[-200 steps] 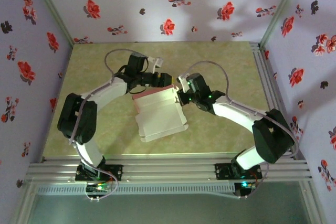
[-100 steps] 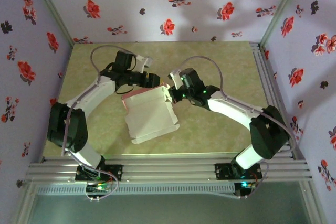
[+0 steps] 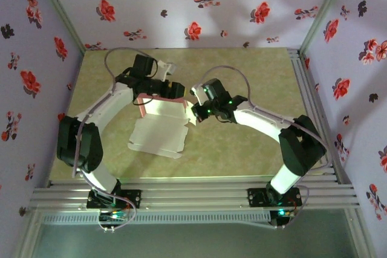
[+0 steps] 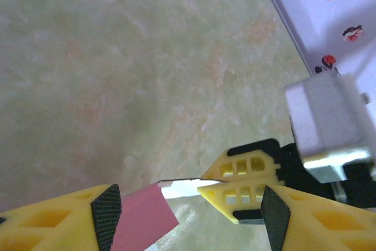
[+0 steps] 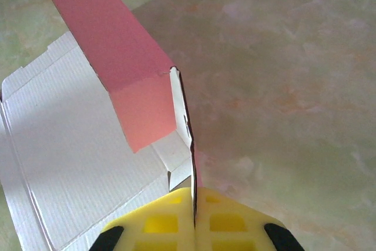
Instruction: Fold the paper box
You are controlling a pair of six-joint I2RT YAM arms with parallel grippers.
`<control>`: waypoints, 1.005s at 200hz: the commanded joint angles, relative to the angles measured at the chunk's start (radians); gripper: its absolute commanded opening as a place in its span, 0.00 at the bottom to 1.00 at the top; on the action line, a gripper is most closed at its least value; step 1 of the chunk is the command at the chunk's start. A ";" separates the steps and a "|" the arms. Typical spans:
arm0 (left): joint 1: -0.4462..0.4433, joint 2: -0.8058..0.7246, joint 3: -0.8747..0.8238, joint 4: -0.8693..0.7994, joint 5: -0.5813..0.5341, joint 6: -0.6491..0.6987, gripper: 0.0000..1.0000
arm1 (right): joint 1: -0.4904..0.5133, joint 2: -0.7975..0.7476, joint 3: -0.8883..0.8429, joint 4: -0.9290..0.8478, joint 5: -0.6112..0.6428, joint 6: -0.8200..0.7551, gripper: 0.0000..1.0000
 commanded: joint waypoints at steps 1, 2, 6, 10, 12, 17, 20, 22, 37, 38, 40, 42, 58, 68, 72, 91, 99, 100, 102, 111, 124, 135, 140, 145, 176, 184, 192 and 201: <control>0.021 0.023 0.080 -0.049 -0.011 0.049 0.68 | 0.004 0.012 0.038 -0.045 0.004 -0.037 0.06; 0.021 0.026 0.082 -0.051 -0.011 0.051 0.68 | 0.004 0.012 0.039 -0.044 0.003 -0.038 0.06; 0.022 0.036 0.093 -0.058 -0.005 0.059 0.68 | 0.003 0.012 0.042 -0.049 0.001 -0.038 0.06; 0.023 0.048 0.107 -0.067 -0.002 0.067 0.68 | 0.004 0.012 0.043 -0.052 -0.004 -0.039 0.06; 0.024 0.054 0.115 -0.072 -0.001 0.070 0.68 | 0.005 0.010 0.044 -0.054 -0.005 -0.039 0.06; 0.026 0.069 0.135 -0.091 -0.002 0.082 0.68 | 0.005 0.010 0.041 -0.056 -0.009 -0.038 0.06; 0.026 0.078 0.146 -0.105 0.000 0.089 0.68 | 0.005 0.009 0.039 -0.056 -0.011 -0.038 0.06; 0.026 0.084 0.152 -0.113 0.000 0.094 0.68 | 0.005 0.009 0.036 -0.055 -0.011 -0.037 0.06; 0.028 0.119 0.187 -0.164 0.002 0.133 0.69 | 0.005 0.009 0.024 -0.047 -0.011 -0.035 0.06; 0.029 0.120 0.189 -0.167 0.000 0.135 0.69 | 0.005 0.010 0.023 -0.047 -0.011 -0.035 0.06; 0.029 0.125 0.194 -0.174 -0.003 0.139 0.69 | 0.005 0.010 0.024 -0.047 -0.010 -0.034 0.06; 0.031 0.130 0.198 -0.179 -0.006 0.144 0.69 | 0.005 0.010 0.022 -0.047 -0.010 -0.034 0.06; 0.037 0.173 0.241 -0.230 -0.029 0.164 0.69 | 0.005 0.006 0.009 -0.020 -0.023 -0.009 0.07; 0.039 0.193 0.255 -0.245 -0.041 0.166 0.70 | 0.004 0.007 0.003 0.008 -0.029 0.008 0.07; 0.039 0.198 0.257 -0.247 -0.047 0.164 0.70 | 0.006 0.008 0.001 0.014 -0.027 0.011 0.07; 0.041 0.211 0.247 -0.246 -0.069 0.186 0.71 | 0.008 0.009 -0.004 0.033 0.000 0.019 0.07; 0.042 0.218 0.249 -0.256 -0.072 0.202 0.71 | 0.008 0.008 -0.011 0.044 0.007 0.022 0.07; 0.043 0.218 0.249 -0.258 -0.072 0.203 0.71 | 0.008 0.009 -0.012 0.046 0.007 0.021 0.07; 0.043 0.221 0.249 -0.261 -0.070 0.205 0.71 | 0.008 0.011 -0.012 0.046 0.008 0.022 0.07; 0.047 0.231 0.254 -0.274 -0.058 0.216 0.72 | 0.008 0.018 -0.005 0.039 0.006 0.020 0.08; 0.046 0.251 0.269 -0.317 -0.046 0.240 0.74 | 0.008 0.028 0.004 0.031 0.002 0.019 0.08; 0.048 0.267 0.280 -0.357 -0.040 0.259 0.75 | 0.008 0.031 0.005 0.031 0.006 0.019 0.08; 0.048 0.273 0.280 -0.369 -0.037 0.266 0.75 | 0.008 0.030 0.005 0.030 0.009 0.016 0.08; 0.049 0.274 0.278 -0.375 -0.036 0.271 0.75 | 0.008 0.032 0.007 0.025 0.012 0.014 0.08; 0.049 0.292 0.292 -0.408 0.009 0.266 0.74 | 0.005 0.053 0.034 -0.003 0.027 -0.009 0.08; 0.049 0.293 0.291 -0.416 0.025 0.260 0.74 | 0.001 0.060 0.043 -0.007 0.033 -0.011 0.08; 0.048 0.289 0.287 -0.424 0.031 0.253 0.74 | -0.004 0.067 0.051 -0.006 0.036 -0.011 0.07; 0.049 0.281 0.279 -0.428 0.031 0.249 0.74 | -0.008 0.074 0.060 -0.006 0.037 -0.006 0.07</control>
